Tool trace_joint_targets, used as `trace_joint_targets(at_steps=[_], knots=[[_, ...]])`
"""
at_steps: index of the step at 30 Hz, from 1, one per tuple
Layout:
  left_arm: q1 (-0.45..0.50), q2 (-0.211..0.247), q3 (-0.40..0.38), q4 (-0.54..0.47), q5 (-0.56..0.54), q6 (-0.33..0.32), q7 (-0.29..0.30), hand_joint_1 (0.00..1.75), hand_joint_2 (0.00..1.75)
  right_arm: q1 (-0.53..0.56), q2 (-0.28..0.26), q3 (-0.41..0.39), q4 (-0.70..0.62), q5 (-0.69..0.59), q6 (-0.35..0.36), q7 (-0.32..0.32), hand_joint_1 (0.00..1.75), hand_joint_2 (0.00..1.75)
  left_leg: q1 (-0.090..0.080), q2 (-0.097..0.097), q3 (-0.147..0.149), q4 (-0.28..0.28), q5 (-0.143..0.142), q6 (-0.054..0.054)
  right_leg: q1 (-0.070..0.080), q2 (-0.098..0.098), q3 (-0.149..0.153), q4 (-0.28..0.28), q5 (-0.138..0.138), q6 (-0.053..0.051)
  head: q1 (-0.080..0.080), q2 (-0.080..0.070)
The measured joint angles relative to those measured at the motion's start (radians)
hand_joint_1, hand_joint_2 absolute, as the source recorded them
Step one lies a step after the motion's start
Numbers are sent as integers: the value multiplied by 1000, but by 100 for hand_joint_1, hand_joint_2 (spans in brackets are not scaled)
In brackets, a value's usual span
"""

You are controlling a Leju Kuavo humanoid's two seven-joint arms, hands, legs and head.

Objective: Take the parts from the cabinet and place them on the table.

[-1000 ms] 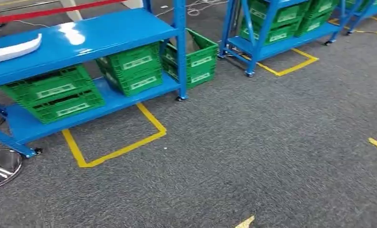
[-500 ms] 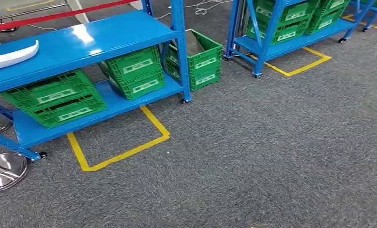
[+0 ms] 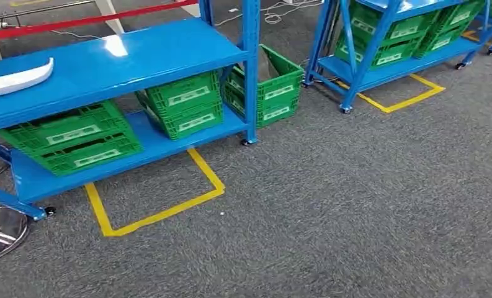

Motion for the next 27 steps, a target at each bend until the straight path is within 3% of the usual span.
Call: trace_joint_targets(at_steps=[1, 2, 3, 4, 5, 6, 7, 8, 10, 11, 12, 13, 15, 16, 17, 19, 20, 21, 22, 23, 24, 25, 26, 27], knots=[[0, -2, 0, 0, 0, 0, 3, 0, 0, 1, -1, 1, 0, 9, 6, 12, 0, 0, 2, -7, 16, 0, -13, -3, 0, 0, -35, 4, -32, 5, 0, 0], [-1, -3, -1, 0, 0, 2, 6, 0, 0, 2, -2, 3, 0, 21, 12, 19, 0, 0, 6, -13, 36, 0, -29, -6, 0, 0, -61, -12, -39, 7, 0, 0], [-2, -6, -1, 0, 0, 4, 8, 0, 0, 4, -2, 6, 0, 29, 16, 27, 0, 0, 10, -22, 57, 0, -44, -12, 0, 1, -75, -52, -12, 15, -1, 0], [-4, -6, -1, 0, 0, 5, 10, 0, 0, 7, -2, 9, 0, 35, 19, 30, 0, 0, 15, -29, 80, 1, -61, -17, -2, 5, -76, -113, 54, 21, 0, 0], [-6, -6, -1, -1, 1, 5, 11, 0, 0, 11, -2, 11, 0, 38, 21, 30, 0, 0, 18, -37, 96, 1, -79, -23, -7, 22, -76, -182, 162, 27, 1, 0], [-7, -5, -1, -1, 1, 6, 12, 0, 0, 17, -2, 12, 6, 39, 26, 32, 0, 0, 17, -44, 107, 6, -94, -30, -6, 41, -86, -190, 248, 22, 5, 0], [-9, -6, -1, -2, 3, 6, 14, 0, 0, 14, -3, 13, 8, 41, 27, 34, 0, 0, 18, -55, 100, 11, -99, -35, -5, 38, -83, -190, 204, 4, 9, 0], [-13, -7, -2, -3, 3, 7, 15, 0, 0, 11, -5, 16, 8, 44, 28, 39, 0, 0, 18, -58, 93, 10, -107, -44, -2, 37, -71, -182, 228, -13, 6, 0], [-14, -7, -2, -3, 6, 8, 16, 0, 0, 12, -6, 19, 8, 50, 30, 42, 0, 0, 21, -61, 96, 8, -102, -51, -1, 23, -64, -189, 220, -21, 8, 0], [-15, -5, -2, -3, 6, 10, 17, 0, 0, 11, -6, 22, 8, 51, 32, 42, 0, 0, 20, -51, 87, 38, -93, -57, -7, 15, -53, -200, 218, -25, 7, 0], [-17, -5, -2, -4, 6, 12, 17, 0, 0, 11, -6, 26, 8, 53, 32, 42, 0, 0, 19, -23, 52, 102, -78, -64, -8, 8, -40, -210, 214, -31, 2, 0], [-19, -5, -2, -5, 7, 13, 17, 0, 0, 10, -6, 28, 8, 54, 32, 42, 0, 0, 20, -9, 8, 170, -93, -69, -7, -2, -29, -216, 210, -37, -3, 0], [-21, -5, -2, -6, 8, 16, 17, 0, 0, 9, -6, 29, 8, 55, 32, 44, 0, 0, 20, -1, -75, 282, -168, -76, -7, -19, -10, -223, 197, -41, -1, 0], [-21, -5, -2, -6, 9, 17, 17, 0, 0, 8, -6, 29, 8, 55, 32, 44, 0, 0, 20, -1, -103, 304, -187, -77, -7, -26, -2, -223, 189, -42, -1, 0], [-19, -5, -2, -6, 9, 17, 17, 0, 0, 8, -6, 29, 8, 55, 32, 44, 0, 0, 21, 0, -113, 293, -169, -76, -6, -33, 7, -223, 182, -42, -1, 0], [-17, -5, -2, -6, 8, 19, 19, 0, 0, 5, -6, 29, 8, 55, 34, 44, 0, 0, 19, 7, -89, 177, -57, -69, -5, -48, 31, -224, 168, -41, -2, 0], [-18, -5, -2, -6, 8, 19, 19, 0, 0, 5, -6, 29, 8, 55, 35, 43, 0, 0, 15, 28, -66, 94, 10, -59, -4, -58, 42, -225, 161, -40, -2, 0], [-18, -4, -3, -6, 8, 19, 19, 0, 0, 6, -6, 29, 8, 55, 35, 43, 0, 0, 6, 73, -53, 63, 22, -53, -5, -67, 34, -229, 157, -38, 0, 0], [-21, -3, -4, -6, 8, 19, 19, 0, 0, 7, -6, 29, 9, 54, 36, 42, 0, 0, -5, 94, -73, 75, -52, -51, -1, -75, 54, -227, 154, -32, -2, 0], [-24, -4, -6, -7, 8, 19, 19, 0, 0, 5, -6, 29, 9, 53, 36, 43, 0, 0, -7, 87, -73, 50, -28, -44, 4, -89, 50, -227, 149, -24, -13, 0], [-21, -4, -9, -7, 8, 19, 20, 0, 0, 3, -6, 29, 9, 53, 36, 44, 0, 0, -4, 78, -76, 48, 12, -40, 8, -100, 57, -230, 145, -18, -10, 0], [-16, -4, -10, -7, 8, 19, 20, 0, 0, 2, -6, 29, 9, 53, 36, 43, 0, 0, -3, 65, -74, 45, 14, -38, 9, -112, 66, -235, 142, -14, -8, 0], [-15, -3, -11, -7, 8, 19, 19, 0, 0, 1, -6, 29, 9, 53, 36, 43, 0, 0, 6, 55, -65, 29, 25, -32, 8, -105, 66, -232, 135, -6, -10, 0], [-15, -3, -12, -7, 8, 18, 15, 0, 0, -1, -6, 29, 9, 53, 36, 42, 0, 0, 8, 48, -62, 23, 29, -27, 4, -61, 58, -215, 117, -2, -5, 0]])
